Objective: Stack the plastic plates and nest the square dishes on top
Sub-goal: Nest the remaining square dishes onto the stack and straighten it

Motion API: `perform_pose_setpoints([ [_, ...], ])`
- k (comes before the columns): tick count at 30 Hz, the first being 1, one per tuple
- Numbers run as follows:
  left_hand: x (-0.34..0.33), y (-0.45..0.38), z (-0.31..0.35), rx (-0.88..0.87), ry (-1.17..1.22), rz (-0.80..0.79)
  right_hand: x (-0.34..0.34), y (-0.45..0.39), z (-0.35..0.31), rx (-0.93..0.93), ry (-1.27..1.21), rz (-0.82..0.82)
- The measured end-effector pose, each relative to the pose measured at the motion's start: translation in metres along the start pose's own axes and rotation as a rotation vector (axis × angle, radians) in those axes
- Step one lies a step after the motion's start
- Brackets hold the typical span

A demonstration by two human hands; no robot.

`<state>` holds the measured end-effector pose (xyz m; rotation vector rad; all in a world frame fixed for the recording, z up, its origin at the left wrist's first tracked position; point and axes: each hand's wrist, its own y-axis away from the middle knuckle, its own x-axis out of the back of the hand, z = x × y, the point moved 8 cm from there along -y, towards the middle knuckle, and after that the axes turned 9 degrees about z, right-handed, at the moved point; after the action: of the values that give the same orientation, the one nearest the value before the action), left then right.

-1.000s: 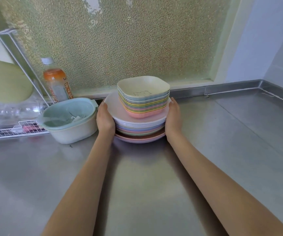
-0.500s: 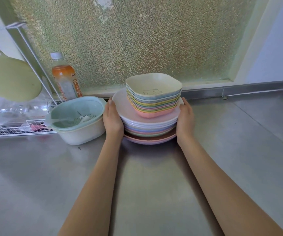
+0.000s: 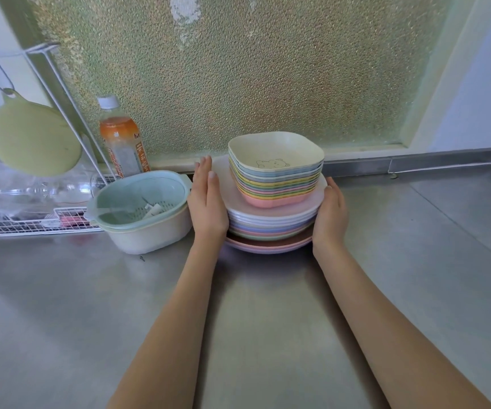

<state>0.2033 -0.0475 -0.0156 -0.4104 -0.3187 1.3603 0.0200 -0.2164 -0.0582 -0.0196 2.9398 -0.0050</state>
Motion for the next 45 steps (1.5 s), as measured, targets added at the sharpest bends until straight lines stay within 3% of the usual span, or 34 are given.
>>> perform_pose_setpoints([
  [9,-0.002,-0.005,-0.011,0.203,-0.088,-0.023,0.002,0.004,-0.009,0.072,0.034,-0.020],
  [15,0.000,-0.006,0.021,0.008,-0.217,0.006,0.007,0.001,-0.026,0.187,0.096,0.015],
  [21,-0.011,-0.009,0.011,0.096,-0.305,-0.103,-0.004,0.005,-0.042,0.306,0.128,-0.092],
  [25,-0.006,-0.009,-0.004,0.245,-0.172,-0.114,-0.004,0.000,-0.023,0.201,0.105,-0.085],
  [29,-0.002,-0.006,-0.008,0.273,-0.136,-0.120,-0.012,-0.012,0.000,0.056,0.155,-0.143],
  [36,0.005,-0.007,-0.004,0.232,-0.246,-0.027,-0.013,-0.013,0.003,0.084,0.190,-0.150],
  [43,0.004,-0.008,-0.006,0.186,-0.246,-0.036,-0.010,-0.013,0.003,0.077,0.181,-0.120],
  [45,0.002,-0.006,-0.001,0.169,-0.248,-0.060,-0.004,-0.011,-0.010,0.155,0.260,-0.047],
])
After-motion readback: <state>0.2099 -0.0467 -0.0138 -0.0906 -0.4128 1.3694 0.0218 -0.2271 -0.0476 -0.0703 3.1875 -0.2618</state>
